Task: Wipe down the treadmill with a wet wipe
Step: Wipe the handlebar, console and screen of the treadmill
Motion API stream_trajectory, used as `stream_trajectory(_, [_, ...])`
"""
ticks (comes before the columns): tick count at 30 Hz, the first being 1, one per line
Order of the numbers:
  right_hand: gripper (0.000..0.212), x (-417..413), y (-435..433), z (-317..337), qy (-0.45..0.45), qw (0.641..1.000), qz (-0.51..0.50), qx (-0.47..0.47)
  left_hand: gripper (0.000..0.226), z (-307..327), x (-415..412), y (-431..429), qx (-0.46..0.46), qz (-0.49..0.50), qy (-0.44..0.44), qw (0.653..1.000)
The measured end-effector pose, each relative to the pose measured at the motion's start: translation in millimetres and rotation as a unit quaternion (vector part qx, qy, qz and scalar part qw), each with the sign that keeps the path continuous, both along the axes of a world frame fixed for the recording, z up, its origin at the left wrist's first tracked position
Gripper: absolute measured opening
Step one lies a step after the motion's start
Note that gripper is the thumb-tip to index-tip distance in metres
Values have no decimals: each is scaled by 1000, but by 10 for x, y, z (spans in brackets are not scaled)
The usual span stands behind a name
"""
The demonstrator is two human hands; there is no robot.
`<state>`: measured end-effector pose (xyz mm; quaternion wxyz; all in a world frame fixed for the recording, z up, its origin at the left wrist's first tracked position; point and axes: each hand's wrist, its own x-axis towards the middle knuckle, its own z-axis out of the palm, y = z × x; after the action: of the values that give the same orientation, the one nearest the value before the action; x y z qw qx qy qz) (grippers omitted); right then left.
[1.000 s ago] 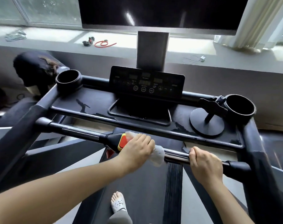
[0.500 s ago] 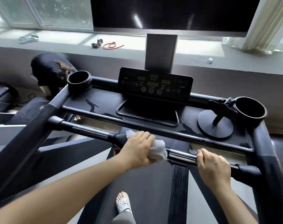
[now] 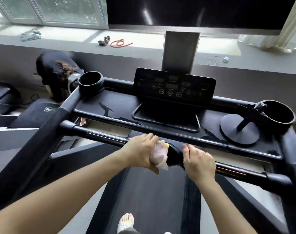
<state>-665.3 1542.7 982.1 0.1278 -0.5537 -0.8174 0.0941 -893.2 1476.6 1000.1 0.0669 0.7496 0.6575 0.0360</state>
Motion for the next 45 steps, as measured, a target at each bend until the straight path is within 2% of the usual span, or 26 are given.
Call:
stream_trajectory(3, [46, -50, -64, -71, -18, 998, -10, 65, 104, -41, 61, 74, 27, -50, -17, 998])
stream_trajectory(7, [39, -27, -66, -75, -13, 993, -8, 116, 90, -121, -320, -84, 6, -12, -6, 1000])
stream_trajectory(9, [40, -93, -64, -78, -15, 991, -31, 129, 78, -82, -570, -110, -49, 15, 22, 998])
stream_trajectory(11, [40, -157, -60, -93, -17, 989, -54, 135, 68, 19, -700, -2, -143, 17, 44, 989])
stream_trajectory(12, [41, -184, -39, -100, -16, 989, -62, 133, 63, 89, -735, 96, -203, 11, 26, 979])
stream_trajectory(14, [42, -178, -42, -107, -22, 989, -77, 126, 50, 152, -762, 372, -362, -1, -75, 929])
stream_trajectory(16, [44, -169, -55, -105, -32, 988, -80, 125, 37, 180, -763, 597, -516, 17, -185, 836])
stream_trajectory(17, [44, -175, -48, -107, -35, 988, -81, 125, 32, 166, -756, 659, -562, 30, -234, 793])
stream_trajectory(18, [44, -172, -49, -111, -38, 988, -86, 125, 31, 142, -725, 703, -582, 37, -265, 768])
stream_trajectory(19, [44, -178, -51, -113, -38, 987, -90, 128, 32, 127, -698, 718, -574, 39, -280, 769])
stream_trajectory(20, [43, -181, -52, -111, -40, 986, -96, 131, 34, 124, -674, 702, -544, 31, -281, 790])
stream_trajectory(22, [42, -173, -43, -111, -45, 983, -104, 142, 41, 138, -638, 612, -446, -4, -241, 862])
stream_trajectory(24, [40, -181, -55, -117, -42, 982, -105, 152, 58, 130, -648, 438, -355, -26, -165, 920])
stream_trajectory(26, [40, -193, -67, -118, -42, 980, -109, 161, 75, 142, -631, 267, -289, -19, -106, 951])
stream_trajectory(27, [40, -197, -63, -117, -41, 980, -111, 159, 77, 141, -608, 234, -270, -13, -104, 957])
stream_trajectory(30, [40, -218, -54, -123, -45, 982, -113, 147, 69, 191, -426, 343, -250, -26, -152, 956])
stream_trajectory(34, [41, -198, -49, -103, -46, 986, -110, 113, 74, 244, 54, 607, -233, -111, -87, 962])
stream_trajectory(37, [42, -174, 13, -22, 49, 984, -164, 45, 80, 284, 279, 810, -308, -135, -82, 938])
stream_trajectory(40, [41, -157, 79, 69, 170, 964, -200, -39, 76, 321, 482, 931, -361, -158, -33, 918])
stream_trajectory(45, [38, -145, 76, 147, 200, 959, -188, -69, 65, 213, 848, 967, -320, -216, 16, 922])
